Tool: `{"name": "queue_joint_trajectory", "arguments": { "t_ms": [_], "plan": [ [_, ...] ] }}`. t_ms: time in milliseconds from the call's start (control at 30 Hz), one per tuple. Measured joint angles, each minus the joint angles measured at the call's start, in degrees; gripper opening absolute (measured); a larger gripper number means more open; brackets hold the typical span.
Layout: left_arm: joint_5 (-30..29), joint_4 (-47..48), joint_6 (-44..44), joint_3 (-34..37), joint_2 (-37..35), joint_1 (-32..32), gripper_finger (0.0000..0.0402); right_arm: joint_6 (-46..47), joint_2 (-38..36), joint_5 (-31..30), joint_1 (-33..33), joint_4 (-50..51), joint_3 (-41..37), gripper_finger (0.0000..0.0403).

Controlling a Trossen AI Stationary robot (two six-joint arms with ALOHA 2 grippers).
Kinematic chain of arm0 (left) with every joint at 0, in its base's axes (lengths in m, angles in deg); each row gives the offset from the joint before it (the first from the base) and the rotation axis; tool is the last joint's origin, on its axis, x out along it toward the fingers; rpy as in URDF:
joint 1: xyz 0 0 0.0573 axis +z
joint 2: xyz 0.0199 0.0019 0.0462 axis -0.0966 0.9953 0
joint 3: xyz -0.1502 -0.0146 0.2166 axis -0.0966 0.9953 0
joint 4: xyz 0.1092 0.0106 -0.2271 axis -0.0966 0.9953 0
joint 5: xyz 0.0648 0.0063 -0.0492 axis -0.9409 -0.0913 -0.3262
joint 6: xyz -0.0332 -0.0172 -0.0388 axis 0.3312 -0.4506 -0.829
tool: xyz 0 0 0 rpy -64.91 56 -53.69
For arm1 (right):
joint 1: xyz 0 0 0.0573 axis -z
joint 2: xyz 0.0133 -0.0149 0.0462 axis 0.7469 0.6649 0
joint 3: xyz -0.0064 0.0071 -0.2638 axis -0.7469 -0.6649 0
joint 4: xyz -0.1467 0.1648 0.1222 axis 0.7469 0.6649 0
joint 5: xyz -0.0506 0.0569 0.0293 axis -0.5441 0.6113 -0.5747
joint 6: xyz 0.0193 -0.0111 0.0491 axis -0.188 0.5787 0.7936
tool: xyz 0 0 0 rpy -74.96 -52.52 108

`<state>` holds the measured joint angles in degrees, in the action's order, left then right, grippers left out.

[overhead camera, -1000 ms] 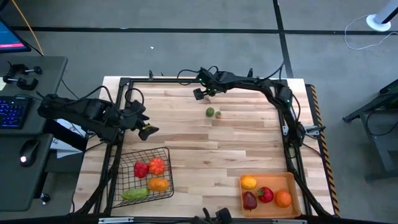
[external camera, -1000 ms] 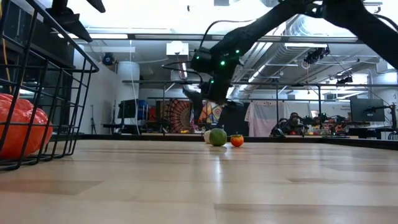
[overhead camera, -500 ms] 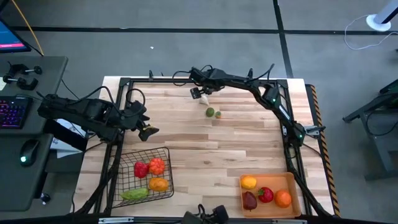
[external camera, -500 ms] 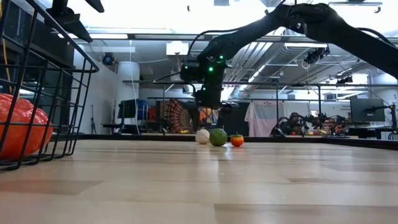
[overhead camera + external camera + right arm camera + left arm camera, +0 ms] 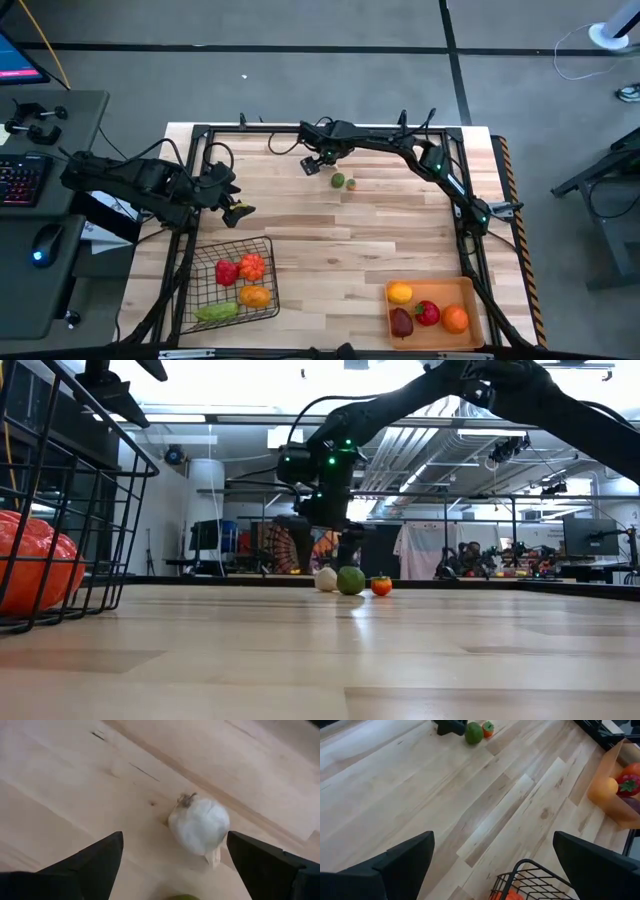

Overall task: Sort produce into baskets
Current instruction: Put the white garlic into the black wire basket

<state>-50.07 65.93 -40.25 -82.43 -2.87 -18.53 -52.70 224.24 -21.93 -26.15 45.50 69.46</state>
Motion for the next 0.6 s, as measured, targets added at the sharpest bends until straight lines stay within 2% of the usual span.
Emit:
{"name": "queue_joint_trajectory", "arguments": {
  "t_ms": [167, 467, 600],
  "plan": [
    [-0.47, -0.02, -0.02, 0.0, 0.0, 0.0, 0.0395, -0.22, 0.22, -4.84, -0.16, -0.34, 0.0, 0.0348],
    [-0.56, -0.02, 0.0, 0.0, 0.0, 0.0, 0.0395, -0.22, 0.57, -4.14, 0.93, 0.03, -0.02, 0.0347],
    [-0.56, -0.02, -0.02, 0.0, 0.0, 0.0, 0.0395, -0.06, 0.57, -4.06, 1.26, 0.24, -0.02, 0.0332]
  ]
}}
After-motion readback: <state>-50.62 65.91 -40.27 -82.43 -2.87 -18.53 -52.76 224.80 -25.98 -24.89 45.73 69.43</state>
